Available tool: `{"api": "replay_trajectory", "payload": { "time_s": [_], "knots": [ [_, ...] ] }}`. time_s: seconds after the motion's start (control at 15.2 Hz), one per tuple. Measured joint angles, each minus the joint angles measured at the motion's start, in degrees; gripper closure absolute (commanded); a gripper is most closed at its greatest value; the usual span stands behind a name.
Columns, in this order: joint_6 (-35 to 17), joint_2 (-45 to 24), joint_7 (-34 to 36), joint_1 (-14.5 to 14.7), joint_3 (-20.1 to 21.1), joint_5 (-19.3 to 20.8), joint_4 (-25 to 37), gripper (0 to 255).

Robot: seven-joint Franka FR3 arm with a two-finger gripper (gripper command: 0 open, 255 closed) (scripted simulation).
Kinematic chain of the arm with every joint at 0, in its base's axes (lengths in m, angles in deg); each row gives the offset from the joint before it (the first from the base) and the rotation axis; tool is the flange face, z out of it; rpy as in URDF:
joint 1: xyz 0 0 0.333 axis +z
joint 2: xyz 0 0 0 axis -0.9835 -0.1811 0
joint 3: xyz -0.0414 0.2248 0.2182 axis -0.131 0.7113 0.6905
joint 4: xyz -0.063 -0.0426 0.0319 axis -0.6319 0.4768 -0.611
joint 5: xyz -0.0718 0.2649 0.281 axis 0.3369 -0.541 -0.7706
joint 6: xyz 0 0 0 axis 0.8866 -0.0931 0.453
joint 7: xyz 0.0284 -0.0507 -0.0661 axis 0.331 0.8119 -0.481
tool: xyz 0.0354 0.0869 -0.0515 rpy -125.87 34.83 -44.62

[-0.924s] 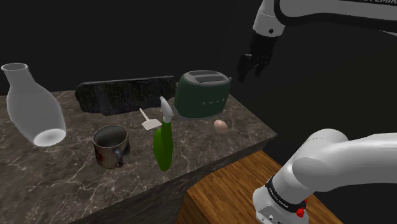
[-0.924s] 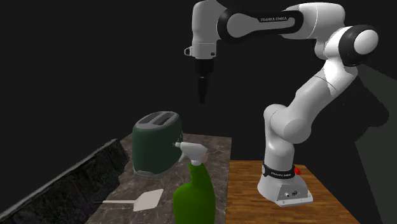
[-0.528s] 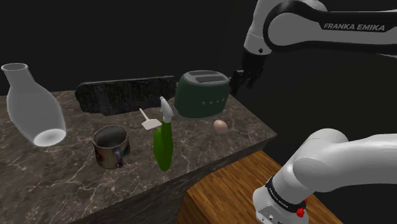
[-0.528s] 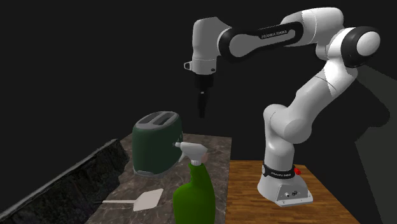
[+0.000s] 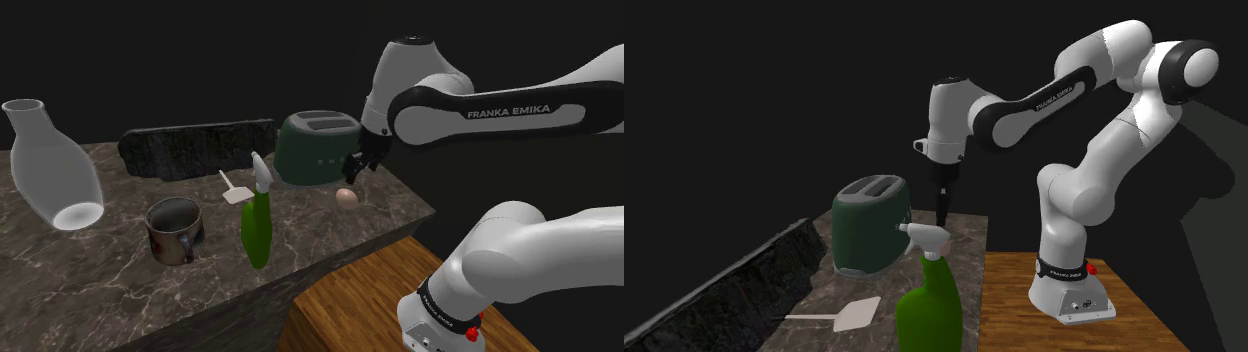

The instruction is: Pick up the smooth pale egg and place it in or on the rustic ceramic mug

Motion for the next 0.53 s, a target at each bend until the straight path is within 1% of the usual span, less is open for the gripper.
{"api": "replay_trajectory", "payload": {
  "time_s": [0.2, 0.26, 0.53],
  "knots": [
    [-7.23, -2.28, 1.53, 0.42, 1.29, 0.53, -4.61, 0],
    [-9.57, -3.54, 1.63, 0.11, 1.36, 1.04, -5.55, 0],
    [-15.2, -7.11, 2.67, -0.53, 1.91, 1.98, -7.4, 0]
  ]
}}
